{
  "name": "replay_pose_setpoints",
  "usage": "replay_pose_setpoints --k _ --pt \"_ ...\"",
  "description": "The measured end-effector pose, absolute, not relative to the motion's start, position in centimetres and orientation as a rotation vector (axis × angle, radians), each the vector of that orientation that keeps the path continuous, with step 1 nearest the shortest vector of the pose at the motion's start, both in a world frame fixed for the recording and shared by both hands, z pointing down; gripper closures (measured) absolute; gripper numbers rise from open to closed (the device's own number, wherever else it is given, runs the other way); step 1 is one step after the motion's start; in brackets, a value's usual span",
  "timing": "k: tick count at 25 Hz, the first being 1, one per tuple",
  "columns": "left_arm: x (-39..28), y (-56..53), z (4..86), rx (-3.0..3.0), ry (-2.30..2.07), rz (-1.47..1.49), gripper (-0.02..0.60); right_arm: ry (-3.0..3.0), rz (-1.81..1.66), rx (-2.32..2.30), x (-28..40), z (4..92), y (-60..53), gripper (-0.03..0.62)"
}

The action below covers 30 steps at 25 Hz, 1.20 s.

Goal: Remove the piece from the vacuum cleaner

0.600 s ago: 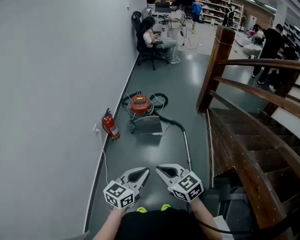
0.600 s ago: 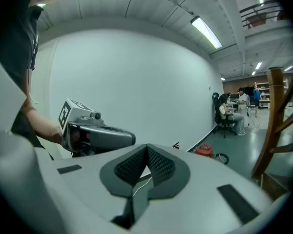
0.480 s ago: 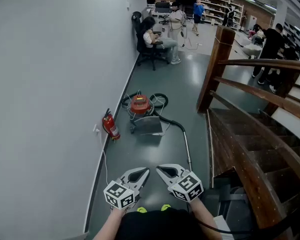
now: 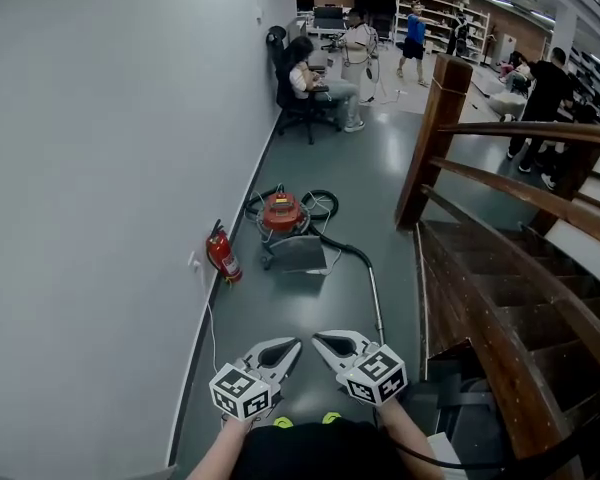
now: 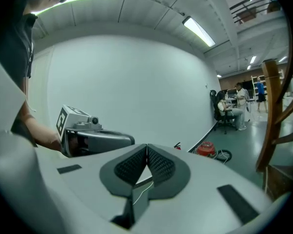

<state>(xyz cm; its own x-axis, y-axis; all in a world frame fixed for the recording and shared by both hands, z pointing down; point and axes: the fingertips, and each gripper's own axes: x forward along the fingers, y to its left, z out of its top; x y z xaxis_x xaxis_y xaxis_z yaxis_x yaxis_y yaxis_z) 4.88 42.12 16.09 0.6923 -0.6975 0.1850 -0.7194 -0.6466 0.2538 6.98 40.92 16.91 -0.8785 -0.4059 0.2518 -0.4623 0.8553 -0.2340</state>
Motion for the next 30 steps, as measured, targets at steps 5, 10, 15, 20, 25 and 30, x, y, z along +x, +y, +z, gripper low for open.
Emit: replay_pose_setpoints --k 5,10,15,20,25,30 --pt "5.2 42.2 16.4 2.595 -1.12 0.113 0.574 -2.827 0.437 0.626 6.6 17.4 41.3 0.579" --pt "5.7 42.1 16.7 2.588 -1.119 0.125 0.574 -2.814 0.405 0.608 6.9 18.0 41.3 0.579" --pt "6.4 41.9 17.0 2.572 -1.135 0.126 0.574 -2.814 0.419 0.601 7.6 18.4 41.1 0.579" --pt "7.3 41.7 17.6 2.55 -1.156 0.131 0.574 -2.81 0.429 0.589 8.4 18.9 40.7 0.579" --pt "8.4 41.5 18.1 2.533 -1.187 0.128 0.574 -2.804 0.41 0.561 9.5 19.4 40.5 0.579" --pt "9.3 41.1 18.4 2.515 -1.211 0.098 0.574 -2.79 0.402 0.529 10.5 20.1 39.9 0.579"
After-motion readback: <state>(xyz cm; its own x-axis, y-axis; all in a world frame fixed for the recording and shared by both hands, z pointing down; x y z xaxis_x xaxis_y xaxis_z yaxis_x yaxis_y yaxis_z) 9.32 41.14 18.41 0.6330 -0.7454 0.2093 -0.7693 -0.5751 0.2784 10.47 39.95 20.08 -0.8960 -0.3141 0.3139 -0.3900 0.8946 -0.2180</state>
